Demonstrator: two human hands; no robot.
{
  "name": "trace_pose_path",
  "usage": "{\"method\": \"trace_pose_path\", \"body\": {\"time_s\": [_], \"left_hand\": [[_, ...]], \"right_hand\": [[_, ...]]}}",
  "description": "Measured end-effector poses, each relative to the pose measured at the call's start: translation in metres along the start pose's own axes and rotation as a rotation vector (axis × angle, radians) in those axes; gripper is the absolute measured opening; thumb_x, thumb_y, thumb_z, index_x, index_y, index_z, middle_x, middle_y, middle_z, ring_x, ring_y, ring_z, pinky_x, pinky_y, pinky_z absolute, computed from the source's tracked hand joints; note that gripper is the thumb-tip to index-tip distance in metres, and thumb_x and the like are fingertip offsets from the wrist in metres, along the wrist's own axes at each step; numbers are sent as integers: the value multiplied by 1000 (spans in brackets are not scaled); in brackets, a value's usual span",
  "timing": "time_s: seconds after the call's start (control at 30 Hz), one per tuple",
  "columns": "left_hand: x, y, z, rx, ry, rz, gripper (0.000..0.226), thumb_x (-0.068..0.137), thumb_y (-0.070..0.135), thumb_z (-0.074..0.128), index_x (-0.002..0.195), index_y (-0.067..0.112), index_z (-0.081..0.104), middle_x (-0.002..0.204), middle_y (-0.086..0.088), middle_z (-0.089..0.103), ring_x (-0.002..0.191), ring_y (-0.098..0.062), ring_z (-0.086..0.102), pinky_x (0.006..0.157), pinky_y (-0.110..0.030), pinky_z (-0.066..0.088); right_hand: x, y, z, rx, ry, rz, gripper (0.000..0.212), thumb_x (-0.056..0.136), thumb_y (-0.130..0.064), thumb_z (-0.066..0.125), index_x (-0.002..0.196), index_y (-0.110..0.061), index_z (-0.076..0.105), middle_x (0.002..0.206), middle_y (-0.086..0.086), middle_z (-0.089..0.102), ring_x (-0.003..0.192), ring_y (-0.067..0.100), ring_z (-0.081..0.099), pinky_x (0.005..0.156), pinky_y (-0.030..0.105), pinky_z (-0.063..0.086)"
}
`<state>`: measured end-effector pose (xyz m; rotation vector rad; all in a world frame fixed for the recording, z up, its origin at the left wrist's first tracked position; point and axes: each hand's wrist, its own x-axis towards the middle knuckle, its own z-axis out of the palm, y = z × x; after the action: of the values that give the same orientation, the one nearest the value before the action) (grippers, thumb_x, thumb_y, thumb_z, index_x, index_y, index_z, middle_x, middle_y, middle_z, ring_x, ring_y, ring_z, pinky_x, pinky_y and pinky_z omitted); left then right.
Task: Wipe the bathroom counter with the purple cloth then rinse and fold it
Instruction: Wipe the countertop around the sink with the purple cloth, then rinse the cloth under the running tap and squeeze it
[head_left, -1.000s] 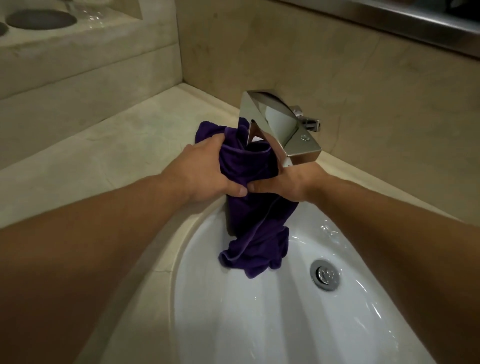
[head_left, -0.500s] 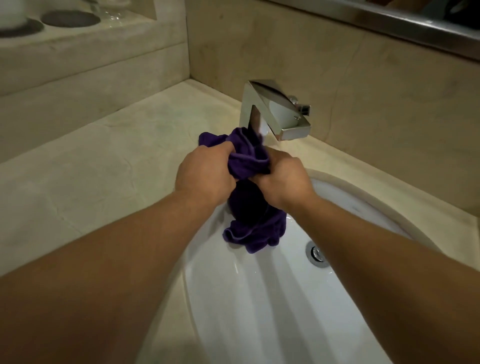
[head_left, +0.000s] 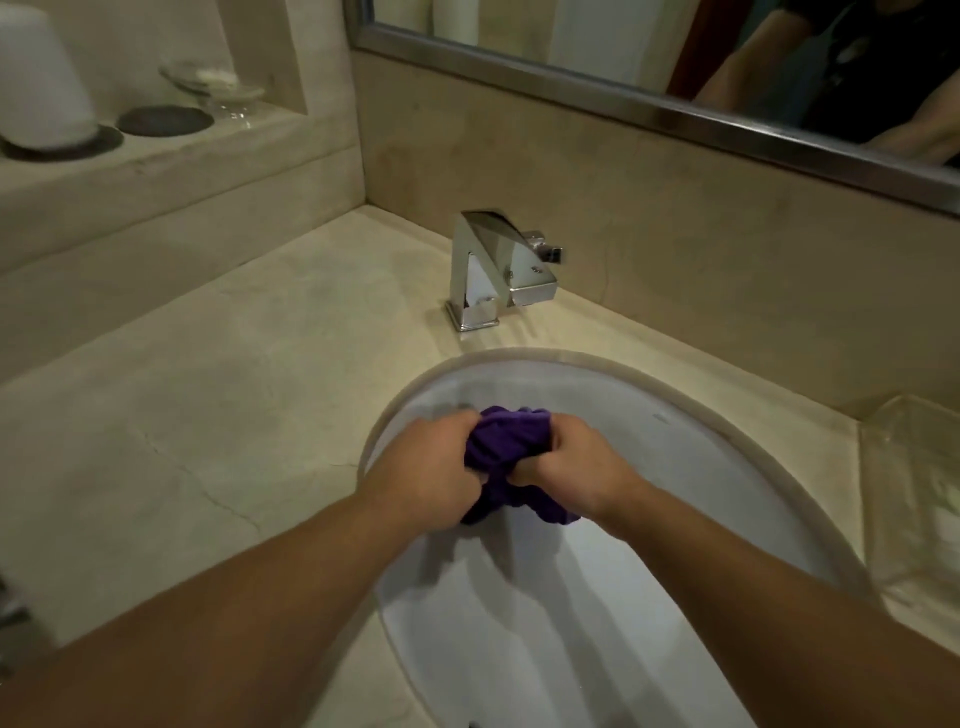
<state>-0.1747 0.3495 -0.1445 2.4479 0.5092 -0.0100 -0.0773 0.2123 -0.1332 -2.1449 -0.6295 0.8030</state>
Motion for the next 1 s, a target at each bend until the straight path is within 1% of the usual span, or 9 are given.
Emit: {"method": "trace_pose_path", "body": {"time_s": [0.07, 0.13, 0.27, 0.33, 0.43, 0.57, 0.73, 0.87, 1.0], "left_hand": [[4, 11, -4, -62, 58, -2, 42, 84, 16, 65, 123, 30, 60, 106, 6, 68, 97, -16, 61, 76, -23, 39], [12, 25, -16, -149, 147, 10, 43, 79, 21, 67, 118, 36, 62, 100, 10, 69, 95, -17, 64, 77, -26, 45], [22, 39, -29, -197, 213, 58, 40, 79, 17, 65, 115, 36, 62, 98, 6, 71, 90, -18, 64, 80, -32, 52], [20, 30, -23, -60, 128, 70, 39, 78, 19, 63, 114, 34, 62, 101, 5, 70, 93, -20, 64, 83, -36, 53], [11, 9, -4, 233, -64, 40, 40, 70, 20, 59, 109, 31, 64, 103, 9, 67, 98, -18, 61, 87, -36, 52], [7, -10, 8, 365, 1, 8, 23, 76, 19, 55, 95, 21, 67, 87, 8, 66, 86, -15, 60, 79, -34, 53], [11, 0, 10, 298, -66, -10, 41, 87, 24, 55, 128, 24, 58, 117, 2, 64, 107, -18, 58, 92, -35, 51], [17, 1, 20, 289, -126, -16, 58, 88, 32, 59, 143, 27, 43, 139, 2, 51, 123, -19, 48, 100, -36, 47], [22, -5, 35, 290, -155, -38, 72, 86, 46, 62, 150, 30, 31, 150, 0, 37, 131, -21, 41, 103, -39, 46]], "right_hand": [[-4, -7, -10, 14, 35, -21, 34, 62, -24, 71, 95, -20, 68, 89, 4, 74, 87, 24, 71, 86, 48, 59], [-7, -13, -26, 126, 97, -70, 49, 60, -25, 73, 109, -22, 68, 98, 0, 76, 92, 20, 73, 89, 45, 59], [-14, -18, -55, 546, 61, 0, 43, 82, -18, 80, 116, -16, 54, 102, 8, 73, 85, 19, 72, 78, 33, 57], [-16, -8, -56, 436, 55, 79, 37, 89, -27, 74, 118, -20, 54, 101, 5, 70, 80, 14, 67, 67, 22, 50], [-14, 13, -46, 67, -9, 153, 36, 93, -31, 70, 125, -27, 54, 104, -2, 69, 85, 9, 65, 62, 19, 47], [-6, 32, -42, 95, 172, 116, 27, 95, -29, 66, 121, -26, 62, 96, -7, 69, 83, 9, 66, 58, 16, 45], [17, 13, -53, 162, 335, -12, 20, 86, -46, 71, 97, -30, 67, 94, 0, 73, 87, 23, 71, 80, 40, 57], [38, -29, -67, 146, 409, -96, 39, 83, -61, 66, 105, -29, 64, 96, -2, 73, 88, 19, 71, 80, 41, 58], [57, -53, -73, 110, 452, -106, 34, 92, -54, 59, 102, -22, 65, 90, 0, 73, 85, 21, 71, 82, 49, 60]]}}
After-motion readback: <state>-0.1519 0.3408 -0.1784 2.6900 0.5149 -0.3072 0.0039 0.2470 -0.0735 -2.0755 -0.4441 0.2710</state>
